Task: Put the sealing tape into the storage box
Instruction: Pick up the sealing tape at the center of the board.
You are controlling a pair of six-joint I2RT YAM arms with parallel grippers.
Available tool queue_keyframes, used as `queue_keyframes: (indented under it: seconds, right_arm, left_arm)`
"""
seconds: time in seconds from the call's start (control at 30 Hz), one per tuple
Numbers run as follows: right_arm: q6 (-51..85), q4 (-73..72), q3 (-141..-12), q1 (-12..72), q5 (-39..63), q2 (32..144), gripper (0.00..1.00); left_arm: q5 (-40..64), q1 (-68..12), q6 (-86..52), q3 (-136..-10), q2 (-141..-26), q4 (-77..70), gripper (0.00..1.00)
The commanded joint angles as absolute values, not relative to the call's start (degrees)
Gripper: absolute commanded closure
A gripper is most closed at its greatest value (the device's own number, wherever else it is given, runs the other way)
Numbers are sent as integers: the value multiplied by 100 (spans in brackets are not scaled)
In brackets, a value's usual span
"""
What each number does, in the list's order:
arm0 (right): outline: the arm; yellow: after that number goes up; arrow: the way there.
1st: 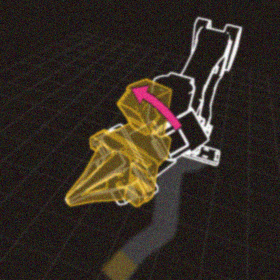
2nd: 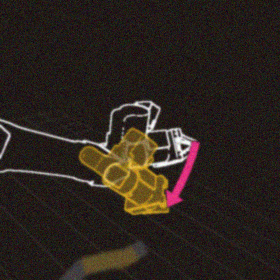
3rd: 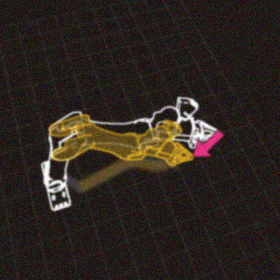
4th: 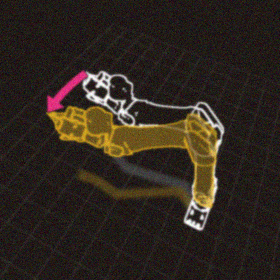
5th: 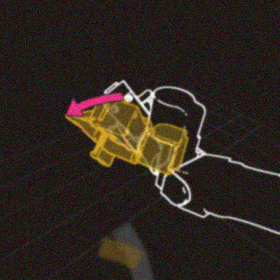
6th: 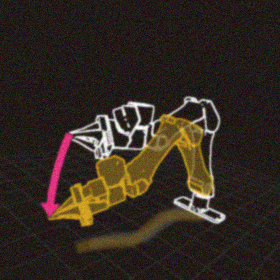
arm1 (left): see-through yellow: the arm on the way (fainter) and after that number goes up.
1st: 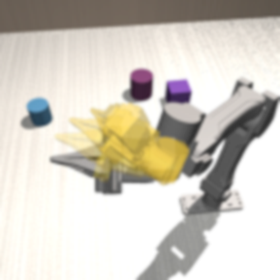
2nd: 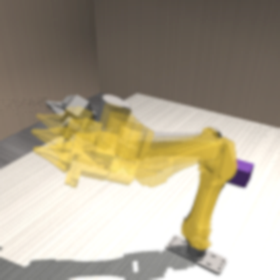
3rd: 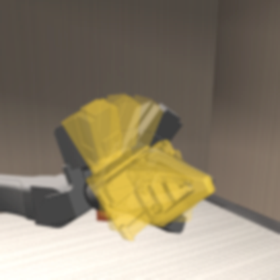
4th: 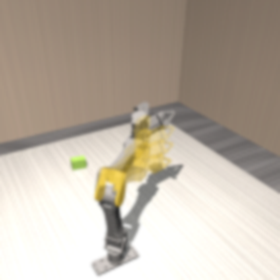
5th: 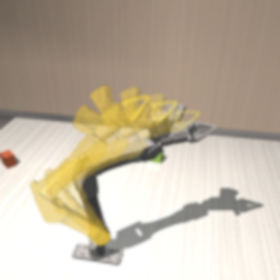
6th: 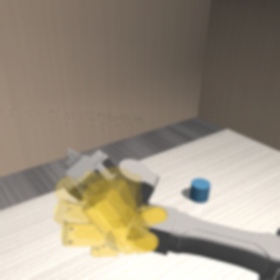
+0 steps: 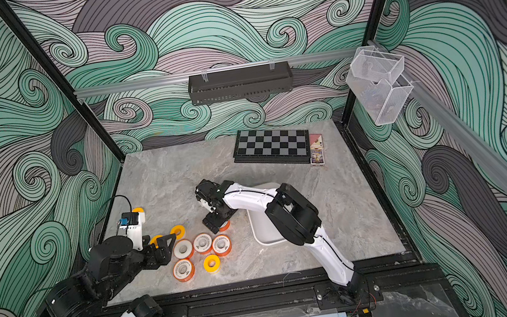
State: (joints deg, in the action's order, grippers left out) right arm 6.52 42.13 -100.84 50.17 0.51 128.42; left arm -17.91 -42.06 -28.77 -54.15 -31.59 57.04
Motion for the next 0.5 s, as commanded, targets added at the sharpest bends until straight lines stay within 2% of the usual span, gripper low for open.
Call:
queue_keyframes:
  seconds: [0.0,0.17,0.27,0.47]
  right_arm:
    - [658,4297,-10268,5043,-2,12954,14]
    - [672,4289,-10254,5054,-208,13008,17]
    - [711,4289,-10240,5059,-239,13046,24]
    - [747,4268,-10182,5062,-350,12965,25]
  left_arm:
    - [-1476,-3998,-2711,-5372,-3238,5512,11]
    - [-1290,-3797,-2656,-5349,-3274,5451,11]
    - [-1224,-3720,-2643,-5349,-3287,5432,11]
    - [-1185,-3688,-2628,-5333,-3296,5423,11]
